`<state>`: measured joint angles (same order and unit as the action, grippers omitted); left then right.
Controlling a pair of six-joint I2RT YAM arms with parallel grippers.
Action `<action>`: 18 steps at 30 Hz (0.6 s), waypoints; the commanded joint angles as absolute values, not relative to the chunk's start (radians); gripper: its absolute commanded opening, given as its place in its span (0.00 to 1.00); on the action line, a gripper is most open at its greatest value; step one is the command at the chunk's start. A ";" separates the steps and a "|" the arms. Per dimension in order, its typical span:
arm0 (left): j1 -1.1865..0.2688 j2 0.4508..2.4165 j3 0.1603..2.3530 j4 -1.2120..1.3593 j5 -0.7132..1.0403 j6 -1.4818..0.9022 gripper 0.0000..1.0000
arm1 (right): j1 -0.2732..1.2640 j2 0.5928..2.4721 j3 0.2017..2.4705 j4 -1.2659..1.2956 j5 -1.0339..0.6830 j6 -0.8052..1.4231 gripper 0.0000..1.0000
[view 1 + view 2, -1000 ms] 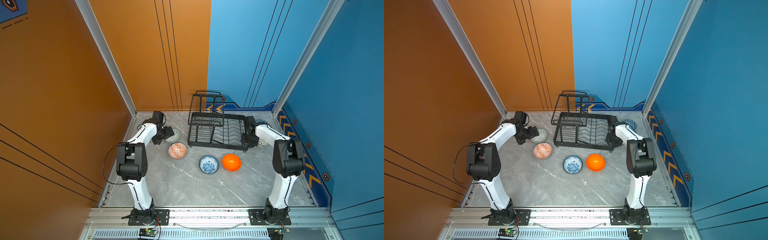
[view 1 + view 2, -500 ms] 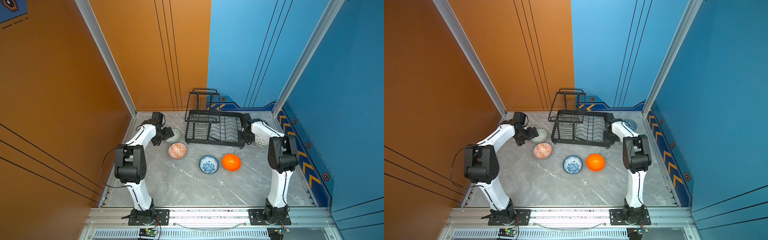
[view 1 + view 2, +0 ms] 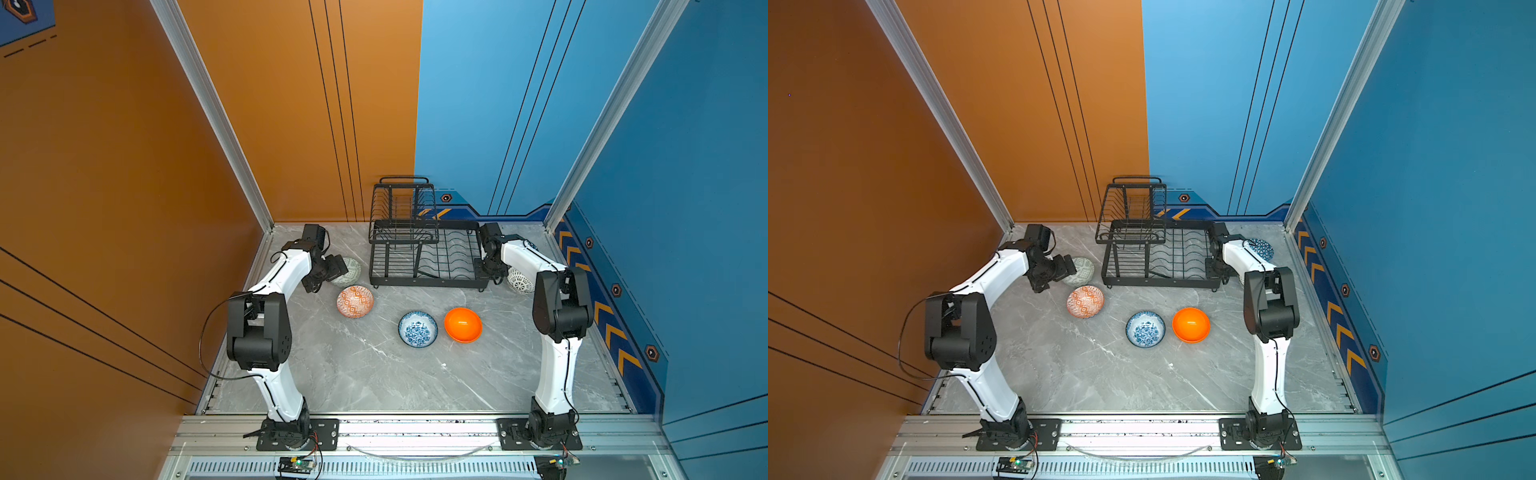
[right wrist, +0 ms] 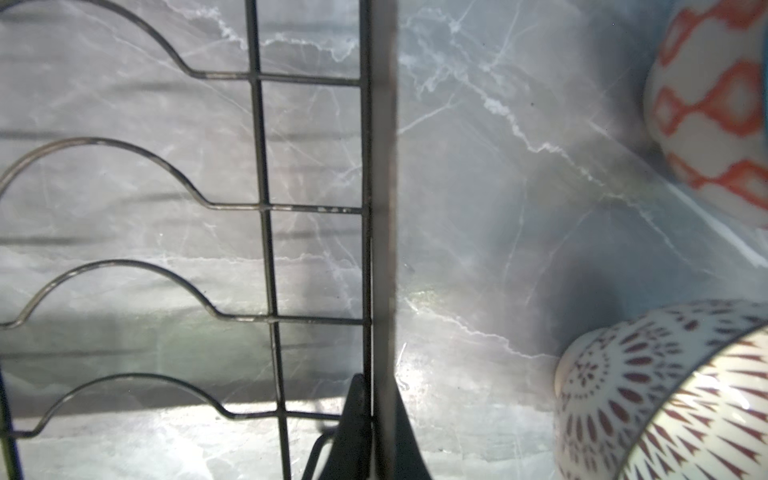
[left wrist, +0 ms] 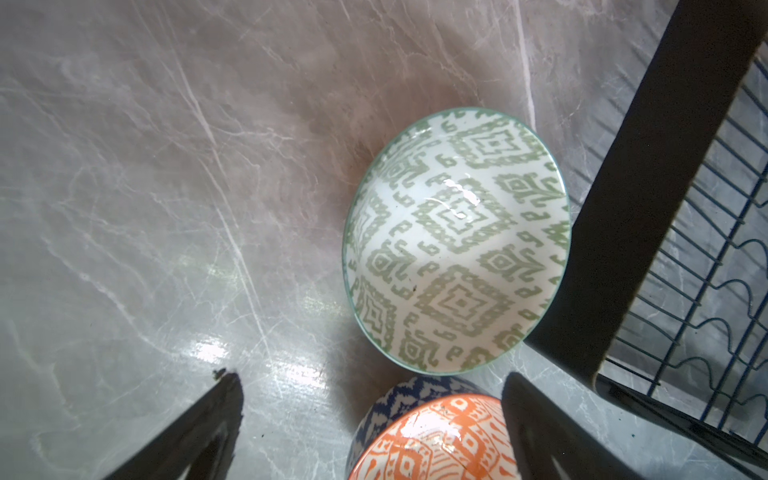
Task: Load the bowls into the dish rack
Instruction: 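Close left gripper on green-patterned bowl rim while right arm lifts away from rack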
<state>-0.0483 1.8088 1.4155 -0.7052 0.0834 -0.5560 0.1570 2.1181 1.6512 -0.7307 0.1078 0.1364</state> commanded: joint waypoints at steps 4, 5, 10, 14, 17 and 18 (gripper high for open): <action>-0.055 1.760 1.366 -0.742 0.103 -0.574 0.98 | 0.169 2.157 1.635 -0.663 0.161 -0.096 0.00; -0.055 1.756 1.360 -0.743 0.102 -0.574 0.98 | 0.169 2.154 1.627 -0.659 0.156 -0.101 0.00; -0.054 1.746 1.348 -0.748 0.099 -0.575 0.98 | 0.160 2.144 1.603 -0.652 0.138 -0.111 0.00; -0.052 1.749 1.360 -0.751 0.098 -0.578 0.98 | 0.153 2.154 1.612 -0.653 0.158 -0.079 0.00; -0.051 1.753 1.375 -0.753 0.097 -0.580 0.98 | 0.147 2.160 1.637 -0.668 0.157 -0.060 0.08; -0.049 1.753 1.380 -0.753 0.098 -0.581 0.98 | 0.146 2.163 1.646 -0.671 0.153 -0.054 0.12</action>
<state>-0.0483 1.7802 1.3617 -0.7246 0.0875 -0.5694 0.1490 2.1185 1.6470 -0.7040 0.0677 0.0246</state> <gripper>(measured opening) 0.979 0.094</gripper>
